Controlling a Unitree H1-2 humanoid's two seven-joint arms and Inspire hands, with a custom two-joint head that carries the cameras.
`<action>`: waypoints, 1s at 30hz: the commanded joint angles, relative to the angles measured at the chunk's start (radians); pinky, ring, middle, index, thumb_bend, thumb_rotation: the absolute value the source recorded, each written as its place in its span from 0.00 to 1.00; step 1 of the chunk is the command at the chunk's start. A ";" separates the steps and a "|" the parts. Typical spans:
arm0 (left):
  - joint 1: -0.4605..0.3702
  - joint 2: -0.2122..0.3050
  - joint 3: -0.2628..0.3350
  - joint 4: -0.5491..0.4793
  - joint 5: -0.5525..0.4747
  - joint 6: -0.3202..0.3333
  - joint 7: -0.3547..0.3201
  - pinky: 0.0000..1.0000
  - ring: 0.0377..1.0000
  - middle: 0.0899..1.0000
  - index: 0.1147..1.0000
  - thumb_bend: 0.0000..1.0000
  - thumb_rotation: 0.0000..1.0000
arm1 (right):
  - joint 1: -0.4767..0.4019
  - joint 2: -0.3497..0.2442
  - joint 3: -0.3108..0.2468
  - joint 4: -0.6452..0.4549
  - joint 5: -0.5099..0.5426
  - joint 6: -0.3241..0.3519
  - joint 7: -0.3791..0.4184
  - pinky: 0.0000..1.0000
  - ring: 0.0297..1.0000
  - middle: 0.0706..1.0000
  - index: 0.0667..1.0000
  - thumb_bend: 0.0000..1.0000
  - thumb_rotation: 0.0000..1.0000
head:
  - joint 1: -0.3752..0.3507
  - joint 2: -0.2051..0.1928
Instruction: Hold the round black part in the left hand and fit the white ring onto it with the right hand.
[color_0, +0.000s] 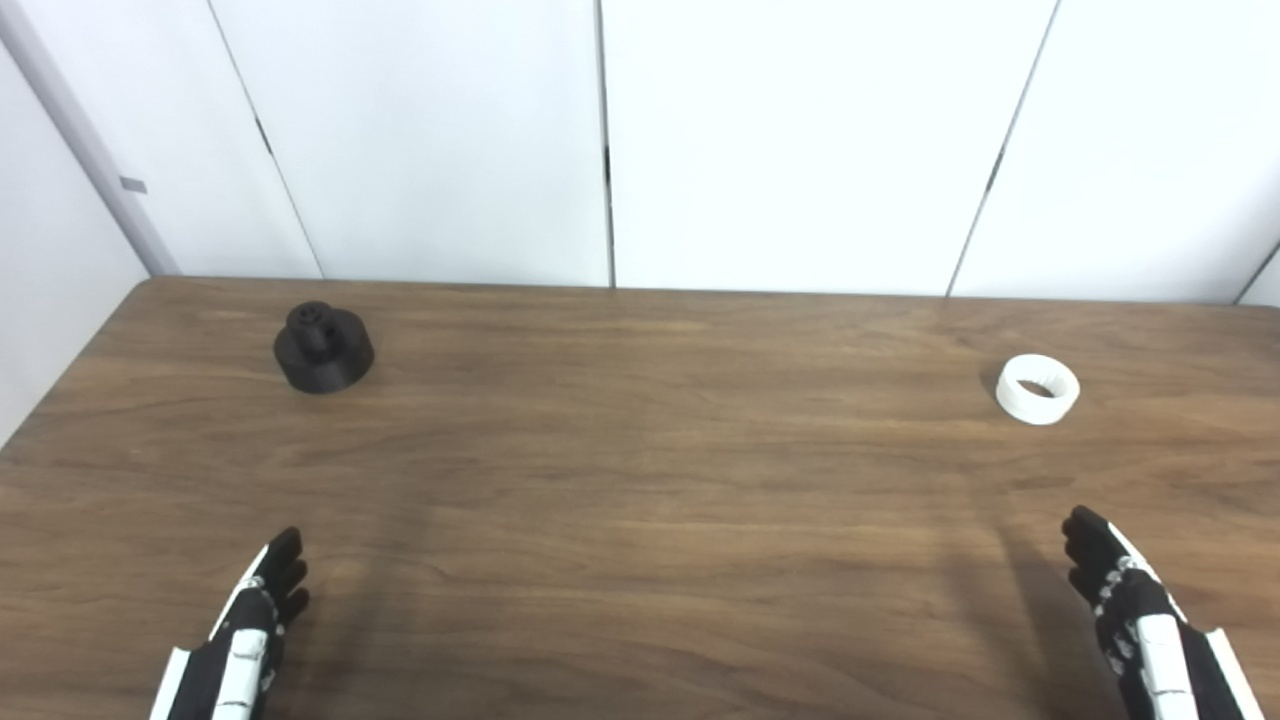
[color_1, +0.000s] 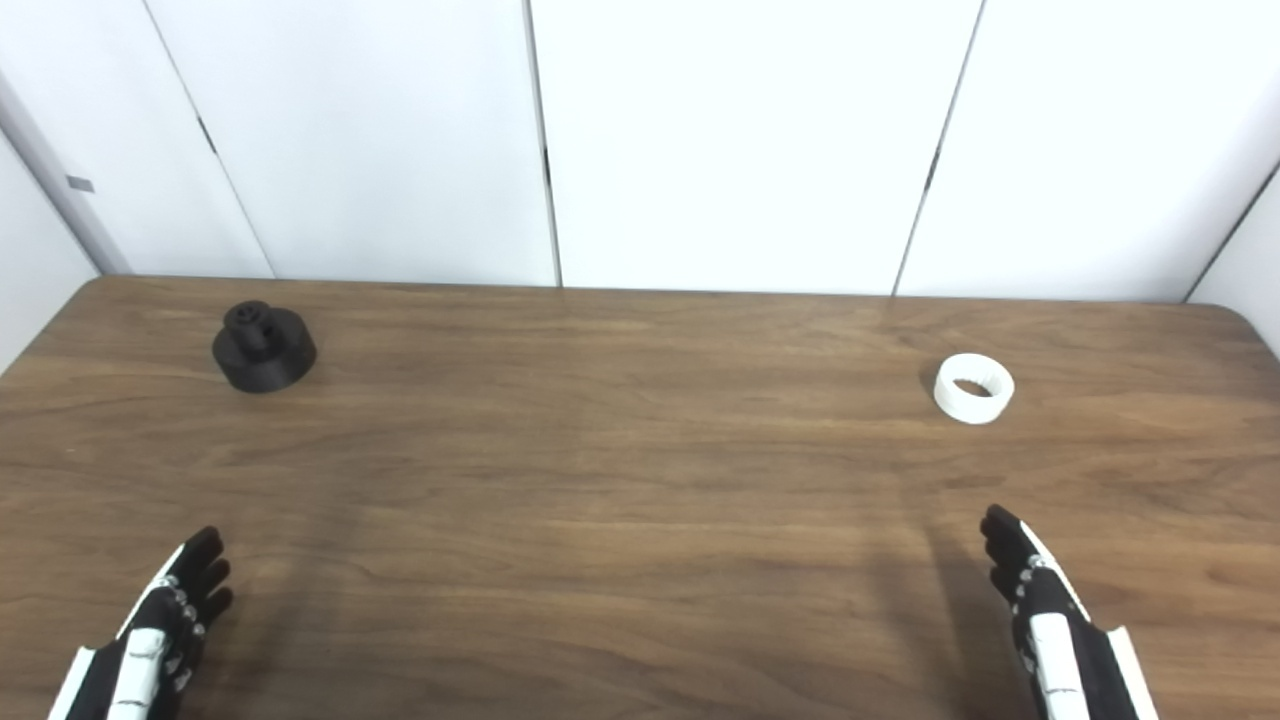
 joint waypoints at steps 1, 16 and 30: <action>0.005 0.009 0.000 -0.029 0.001 -0.025 0.004 0.99 0.98 0.98 0.94 0.62 0.91 | -0.013 -0.010 -0.010 -0.032 0.010 -0.024 -0.005 0.95 0.94 0.91 0.89 0.58 0.99 | -0.001 0.001; 0.025 -0.025 -0.035 -0.044 0.055 -0.039 0.022 0.93 0.93 0.94 0.91 0.66 0.82 | -0.004 -0.048 -0.041 -0.025 0.068 -0.014 0.016 0.97 0.95 0.93 0.91 0.56 1.00 | 0.192 -0.038; 0.039 -0.072 -0.086 -0.027 0.147 -0.083 0.055 0.85 0.89 0.89 0.87 0.70 0.75 | 0.002 -0.066 -0.059 0.008 0.080 -0.010 0.022 1.00 0.99 0.94 0.93 0.53 1.00 | 0.344 -0.141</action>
